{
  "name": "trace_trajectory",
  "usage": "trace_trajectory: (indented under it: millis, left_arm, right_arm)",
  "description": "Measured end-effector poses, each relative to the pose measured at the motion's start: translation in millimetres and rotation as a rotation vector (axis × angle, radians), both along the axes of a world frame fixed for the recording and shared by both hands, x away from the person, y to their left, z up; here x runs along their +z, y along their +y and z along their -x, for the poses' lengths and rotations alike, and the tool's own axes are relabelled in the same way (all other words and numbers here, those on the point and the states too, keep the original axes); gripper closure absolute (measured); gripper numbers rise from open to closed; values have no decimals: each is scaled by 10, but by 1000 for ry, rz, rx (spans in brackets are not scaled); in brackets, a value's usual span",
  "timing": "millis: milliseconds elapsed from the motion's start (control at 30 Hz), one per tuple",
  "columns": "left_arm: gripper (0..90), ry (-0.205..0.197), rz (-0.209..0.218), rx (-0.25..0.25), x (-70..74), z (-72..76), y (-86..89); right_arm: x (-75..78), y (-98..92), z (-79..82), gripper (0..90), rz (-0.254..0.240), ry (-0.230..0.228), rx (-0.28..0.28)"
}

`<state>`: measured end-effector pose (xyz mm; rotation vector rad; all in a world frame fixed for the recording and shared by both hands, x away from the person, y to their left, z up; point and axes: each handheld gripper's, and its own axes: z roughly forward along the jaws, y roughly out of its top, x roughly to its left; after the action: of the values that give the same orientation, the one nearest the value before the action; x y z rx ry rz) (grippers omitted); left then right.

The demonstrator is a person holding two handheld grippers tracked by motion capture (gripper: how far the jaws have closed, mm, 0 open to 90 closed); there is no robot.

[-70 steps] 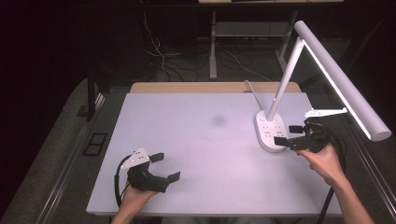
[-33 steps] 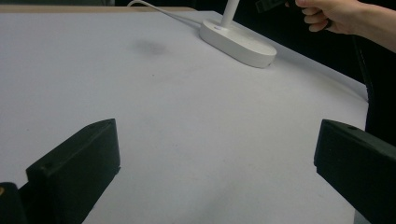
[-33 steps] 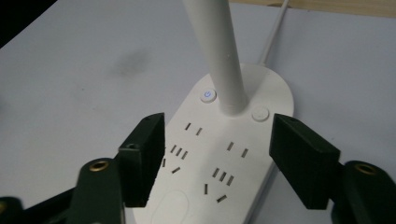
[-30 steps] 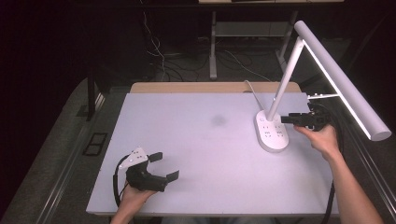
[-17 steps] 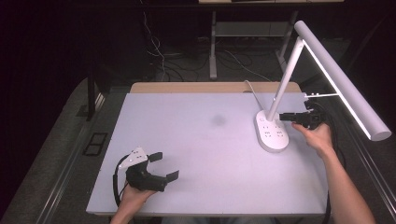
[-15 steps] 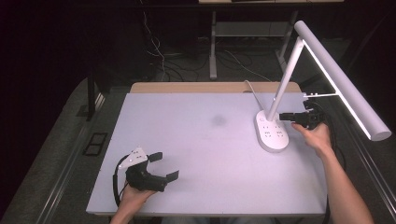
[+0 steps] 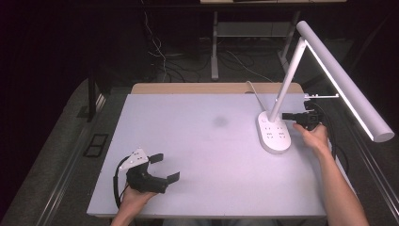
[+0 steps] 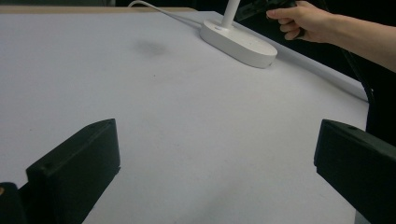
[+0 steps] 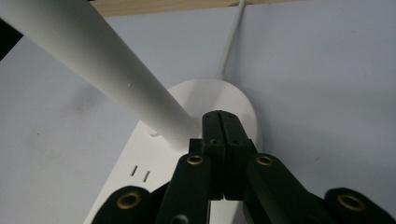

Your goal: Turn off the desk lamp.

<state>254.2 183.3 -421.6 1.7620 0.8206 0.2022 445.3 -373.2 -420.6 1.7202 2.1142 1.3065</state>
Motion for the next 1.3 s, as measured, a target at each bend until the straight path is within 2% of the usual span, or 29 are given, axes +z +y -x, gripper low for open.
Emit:
trace_trajectory:
  millis: [200,400,467,667,1000,1300]
  left_arm:
    - [0,1,0,2,0,-1,8]
    - [0,1,-3,4,-1,-5,14]
    - [0,4,-3,3,-4,-6,13]
    - [0,1,-12,0,-7,-8,7]
    - [0,-9,-10,-9,11,15,-1]
    - [0,-9,-5,-1,8,-4,16]
  right_arm:
    - [-51,9,-44,898,-11,6,-14]
    - [-118,68,-73,899,4,19,10]
    - [-131,62,-71,900,-17,18,6]
    - [-155,39,-66,900,-25,13,4]
    - [-140,74,-56,900,14,17,-11]
    - [-118,151,-84,900,12,7,7]
